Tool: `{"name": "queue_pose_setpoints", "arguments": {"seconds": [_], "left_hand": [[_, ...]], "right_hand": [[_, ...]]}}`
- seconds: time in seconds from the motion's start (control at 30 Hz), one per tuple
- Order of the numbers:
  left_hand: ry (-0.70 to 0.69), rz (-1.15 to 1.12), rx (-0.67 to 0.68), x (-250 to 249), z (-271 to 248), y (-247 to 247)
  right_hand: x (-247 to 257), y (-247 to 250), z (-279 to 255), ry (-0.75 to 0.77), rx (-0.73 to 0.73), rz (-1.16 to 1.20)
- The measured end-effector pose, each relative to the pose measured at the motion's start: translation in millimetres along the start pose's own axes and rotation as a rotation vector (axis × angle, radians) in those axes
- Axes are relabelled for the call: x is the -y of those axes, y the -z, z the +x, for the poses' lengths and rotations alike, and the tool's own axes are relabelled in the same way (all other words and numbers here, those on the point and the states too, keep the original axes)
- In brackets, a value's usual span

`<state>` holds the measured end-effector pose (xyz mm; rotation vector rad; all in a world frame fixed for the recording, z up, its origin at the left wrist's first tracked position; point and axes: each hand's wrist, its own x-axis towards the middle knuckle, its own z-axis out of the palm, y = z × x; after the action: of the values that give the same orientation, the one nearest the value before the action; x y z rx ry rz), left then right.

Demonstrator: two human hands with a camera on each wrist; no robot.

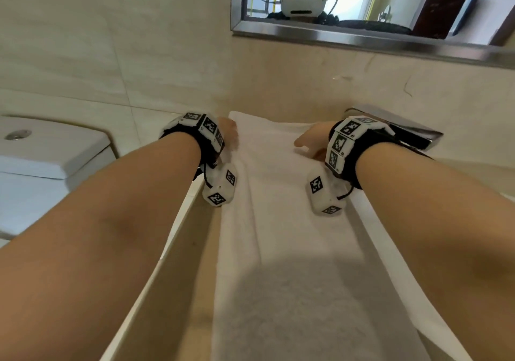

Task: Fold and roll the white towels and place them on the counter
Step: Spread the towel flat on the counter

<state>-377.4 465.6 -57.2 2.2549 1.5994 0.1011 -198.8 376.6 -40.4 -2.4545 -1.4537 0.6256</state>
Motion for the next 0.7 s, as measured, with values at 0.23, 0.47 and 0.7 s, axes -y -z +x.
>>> {"name": "queue_pose_setpoints", "arguments": {"seconds": [0.23,0.47,0.7], "left_hand": [[0.001,0.064,-0.004,-5.7,-75.8,30.3],[-0.006,-0.062,0.181,-23.5,-173.6,38.2],[-0.017,-0.026,0.285,-21.8,-248.2,0.5]], "right_hand": [[1.7,20.6,-52.6,-0.066,0.131,0.220],[-4.0,14.3,-141.3,-0.013,0.202,0.017],[-38.4,-16.1,-209.9,0.012,0.245,-0.069]]}}
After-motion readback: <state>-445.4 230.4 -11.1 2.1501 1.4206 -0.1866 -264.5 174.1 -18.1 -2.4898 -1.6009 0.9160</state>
